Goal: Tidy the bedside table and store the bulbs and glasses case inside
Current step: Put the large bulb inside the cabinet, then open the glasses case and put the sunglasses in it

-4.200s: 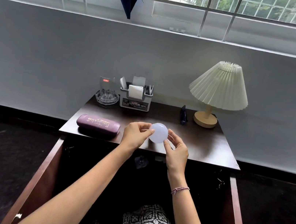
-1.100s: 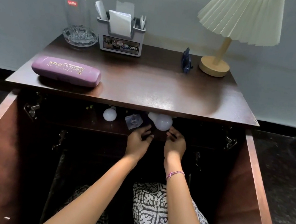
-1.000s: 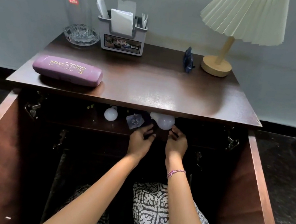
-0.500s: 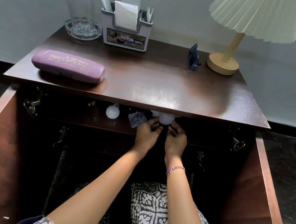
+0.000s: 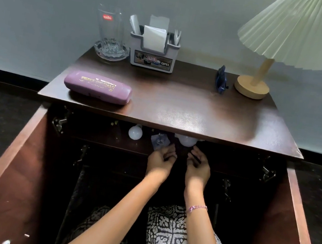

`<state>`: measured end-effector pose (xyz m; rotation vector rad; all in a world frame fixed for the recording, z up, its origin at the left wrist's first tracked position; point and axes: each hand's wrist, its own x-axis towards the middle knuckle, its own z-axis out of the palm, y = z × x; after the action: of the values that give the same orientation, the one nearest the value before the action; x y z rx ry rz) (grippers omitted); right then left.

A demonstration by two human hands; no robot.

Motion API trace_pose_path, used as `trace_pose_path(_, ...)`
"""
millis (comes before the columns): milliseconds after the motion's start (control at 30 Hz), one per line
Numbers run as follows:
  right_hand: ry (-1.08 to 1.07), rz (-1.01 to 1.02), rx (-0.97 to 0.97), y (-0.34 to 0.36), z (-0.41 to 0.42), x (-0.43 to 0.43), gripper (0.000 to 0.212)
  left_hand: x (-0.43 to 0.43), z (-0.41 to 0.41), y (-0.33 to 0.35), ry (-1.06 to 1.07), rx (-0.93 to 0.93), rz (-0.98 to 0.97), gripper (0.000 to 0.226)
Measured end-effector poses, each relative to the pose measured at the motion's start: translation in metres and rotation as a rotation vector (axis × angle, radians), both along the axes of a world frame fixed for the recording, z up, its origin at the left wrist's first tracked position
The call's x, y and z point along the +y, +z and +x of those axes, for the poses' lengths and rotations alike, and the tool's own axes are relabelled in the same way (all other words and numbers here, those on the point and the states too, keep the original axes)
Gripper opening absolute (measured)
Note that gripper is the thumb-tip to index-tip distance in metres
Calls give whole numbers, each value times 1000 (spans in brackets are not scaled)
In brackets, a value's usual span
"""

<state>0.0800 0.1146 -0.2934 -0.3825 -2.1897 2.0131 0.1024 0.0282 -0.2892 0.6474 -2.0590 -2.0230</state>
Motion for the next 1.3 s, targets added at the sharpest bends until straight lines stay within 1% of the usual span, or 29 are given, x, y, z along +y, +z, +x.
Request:
trace_pose_path(67, 13, -21, 60, 9, 20, -6, 36, -3, 14, 8, 13, 6, 8, 35)
trace_pose_path(233, 128, -12, 160, 37, 62, -27, 39, -14, 50, 39, 15, 65, -102, 29)
trace_pose_path(300, 155, -22, 216, 51, 70, -36, 33, -21, 59, 53, 55, 88, -107, 27)
trace_pose_path(400, 199, -64, 260, 71, 73, -52, 26, -36, 65, 76, 134, 139, -87, 30)
trace_pose_path(500, 262, -15, 337, 96, 69, -68, 25, -53, 68, 101, 201, 211, -126, 30)
trace_pose_path(667, 348, 126, 495, 130, 56, -97, 22, -81, 64, 137, 316, 300, -166, 30)
trace_pose_path(733, 386, 168, 538, 139, 48, -107, 24, -94, 61, 151, 389, 313, -238, 29)
trace_pose_path(833, 468, 230, 530, 148, 33, -117, 30, -117, 55, 167, 497, 305, -322, 33)
trace_pose_path(933, 555, 319, 466, 151, 18, -123, 37, -138, 48, 174, 598, 263, -316, 42)
trace_pose_path(1000, 601, 352, 449, 150, 13, -126, 45, -150, 44, 172, 641, 247, -342, 43)
trace_pose_path(1067, 628, 378, 421, 148, 10, -128, 57, -162, 39, 169, 658, 213, -364, 42)
trace_pose_path(1133, 642, 401, 384, 145, 8, -131, 66, -173, 36, 164, 664, 137, -358, 41)
trace_pose_path(1200, 652, 402, 362, 144, 7, -133, 69, -180, 33, 159, 656, 74, -320, 44)
trace_pose_path(1300, 645, 408, 375, 143, 7, -137, 67, -182, 32, 154, 644, 37, -290, 45)
